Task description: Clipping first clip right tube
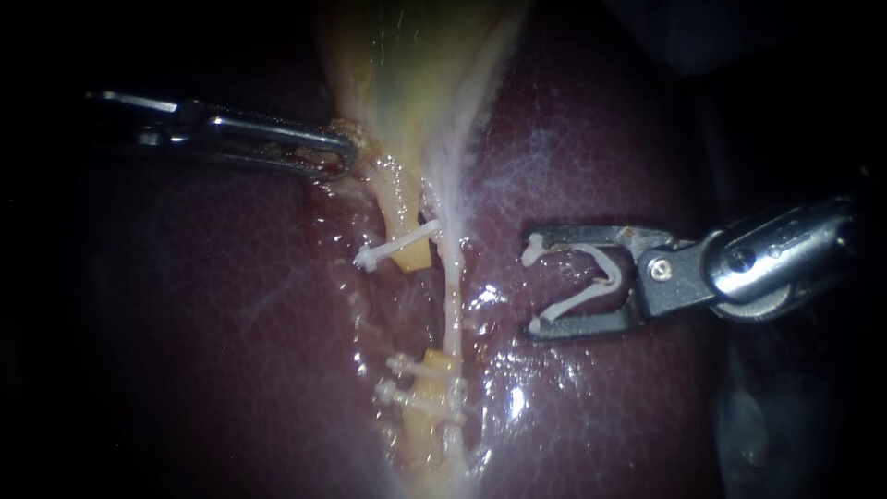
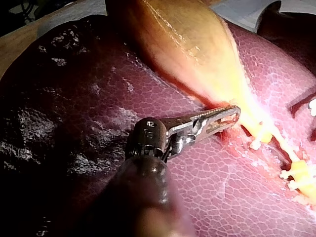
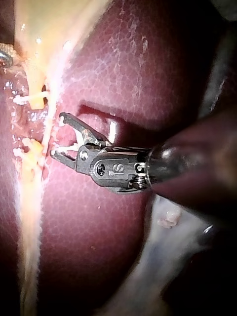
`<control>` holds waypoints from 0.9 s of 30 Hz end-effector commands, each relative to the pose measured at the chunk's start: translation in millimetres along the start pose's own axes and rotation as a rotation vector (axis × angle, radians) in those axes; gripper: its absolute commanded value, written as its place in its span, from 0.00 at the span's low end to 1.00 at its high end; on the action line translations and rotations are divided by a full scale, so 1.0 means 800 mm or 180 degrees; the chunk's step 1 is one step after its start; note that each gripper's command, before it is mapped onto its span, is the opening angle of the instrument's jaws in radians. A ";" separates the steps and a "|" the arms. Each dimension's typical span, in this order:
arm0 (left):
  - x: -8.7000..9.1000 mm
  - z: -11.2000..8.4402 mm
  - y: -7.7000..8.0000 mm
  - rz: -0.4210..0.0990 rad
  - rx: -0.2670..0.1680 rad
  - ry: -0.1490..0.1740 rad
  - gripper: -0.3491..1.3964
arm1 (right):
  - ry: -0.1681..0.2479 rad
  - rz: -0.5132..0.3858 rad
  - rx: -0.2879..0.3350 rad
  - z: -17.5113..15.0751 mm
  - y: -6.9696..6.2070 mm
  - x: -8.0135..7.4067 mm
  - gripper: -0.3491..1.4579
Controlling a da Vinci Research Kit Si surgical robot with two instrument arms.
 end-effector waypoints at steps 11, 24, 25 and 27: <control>-0.0053 -0.0058 -0.0015 -0.0033 -0.0078 -0.0098 0.00 | -0.0010 -0.0001 0.0002 0.0000 0.0001 0.0000 0.47; -0.0065 -0.0081 -0.0023 0.0055 -0.0175 -0.0168 0.00 | 0.0042 -0.0018 0.0077 0.0008 0.0000 0.0003 0.47; -0.0065 -0.0081 -0.0023 0.0055 -0.0176 -0.0169 0.00 | 0.0052 0.0037 0.0102 0.0010 0.0000 0.0003 0.47; -0.0065 -0.0080 -0.0023 0.0054 -0.0177 -0.0169 0.00 | 0.0077 0.0142 0.0143 0.0015 -0.0002 0.0002 0.47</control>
